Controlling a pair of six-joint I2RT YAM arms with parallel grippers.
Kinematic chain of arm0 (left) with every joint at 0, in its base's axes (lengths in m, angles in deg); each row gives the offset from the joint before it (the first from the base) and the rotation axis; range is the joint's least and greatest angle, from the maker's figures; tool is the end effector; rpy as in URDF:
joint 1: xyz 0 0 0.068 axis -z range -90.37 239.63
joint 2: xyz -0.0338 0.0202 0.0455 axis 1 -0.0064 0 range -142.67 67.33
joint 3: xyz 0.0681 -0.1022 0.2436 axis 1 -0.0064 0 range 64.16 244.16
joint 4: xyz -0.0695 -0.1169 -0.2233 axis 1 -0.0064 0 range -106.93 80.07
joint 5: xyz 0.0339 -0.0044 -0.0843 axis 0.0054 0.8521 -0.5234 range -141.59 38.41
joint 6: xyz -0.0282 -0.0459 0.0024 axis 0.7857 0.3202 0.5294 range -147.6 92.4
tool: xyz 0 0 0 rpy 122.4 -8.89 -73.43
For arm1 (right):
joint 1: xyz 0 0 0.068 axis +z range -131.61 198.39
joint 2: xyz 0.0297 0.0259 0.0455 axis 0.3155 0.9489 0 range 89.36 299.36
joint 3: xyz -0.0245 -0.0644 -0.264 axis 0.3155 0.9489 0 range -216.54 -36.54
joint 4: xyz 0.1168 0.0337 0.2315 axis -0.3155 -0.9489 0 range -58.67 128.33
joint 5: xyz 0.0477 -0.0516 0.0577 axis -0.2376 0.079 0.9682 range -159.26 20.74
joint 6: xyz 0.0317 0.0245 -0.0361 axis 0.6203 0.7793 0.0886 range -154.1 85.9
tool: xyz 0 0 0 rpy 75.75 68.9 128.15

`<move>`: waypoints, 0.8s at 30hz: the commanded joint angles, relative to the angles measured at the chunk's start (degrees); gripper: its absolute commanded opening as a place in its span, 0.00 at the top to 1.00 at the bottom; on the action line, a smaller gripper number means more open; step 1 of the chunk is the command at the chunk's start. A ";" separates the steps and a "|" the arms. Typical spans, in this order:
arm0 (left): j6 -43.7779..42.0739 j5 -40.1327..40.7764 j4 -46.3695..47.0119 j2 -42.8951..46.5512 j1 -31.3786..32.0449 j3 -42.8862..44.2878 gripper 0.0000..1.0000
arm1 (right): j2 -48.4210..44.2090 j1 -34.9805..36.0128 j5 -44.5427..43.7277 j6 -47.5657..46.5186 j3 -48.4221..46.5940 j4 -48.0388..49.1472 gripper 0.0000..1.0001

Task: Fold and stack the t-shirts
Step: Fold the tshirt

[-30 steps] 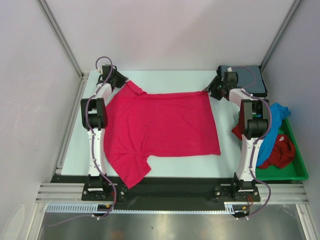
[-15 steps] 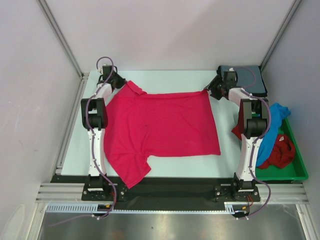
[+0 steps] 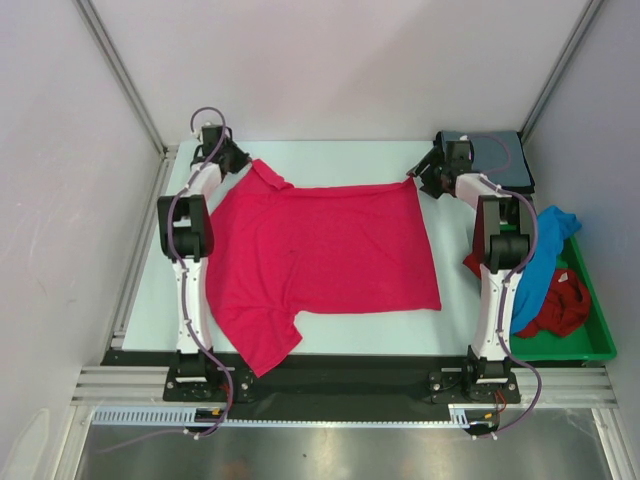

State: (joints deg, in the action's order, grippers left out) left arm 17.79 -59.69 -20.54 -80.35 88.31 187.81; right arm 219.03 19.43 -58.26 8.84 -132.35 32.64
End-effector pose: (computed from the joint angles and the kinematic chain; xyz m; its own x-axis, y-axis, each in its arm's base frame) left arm 0.5812 0.0084 0.1477 -0.4653 -0.7157 -0.5208 -0.3392 0.6876 -0.6420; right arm 0.5092 0.0160 0.1607 -0.5784 0.6584 -0.4817 0.3129 0.7244 0.6143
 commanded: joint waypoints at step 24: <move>-0.12 -0.87 9.20 21.46 0.80 -16.60 1.00 | -0.47 5.73 -17.95 7.59 -11.06 -16.01 0.51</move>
State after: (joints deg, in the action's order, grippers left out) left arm 17.42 -59.78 -14.64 -63.06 88.77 171.99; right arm 220.84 24.67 -72.60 13.12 -141.04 19.08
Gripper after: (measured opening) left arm 0.006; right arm 0.515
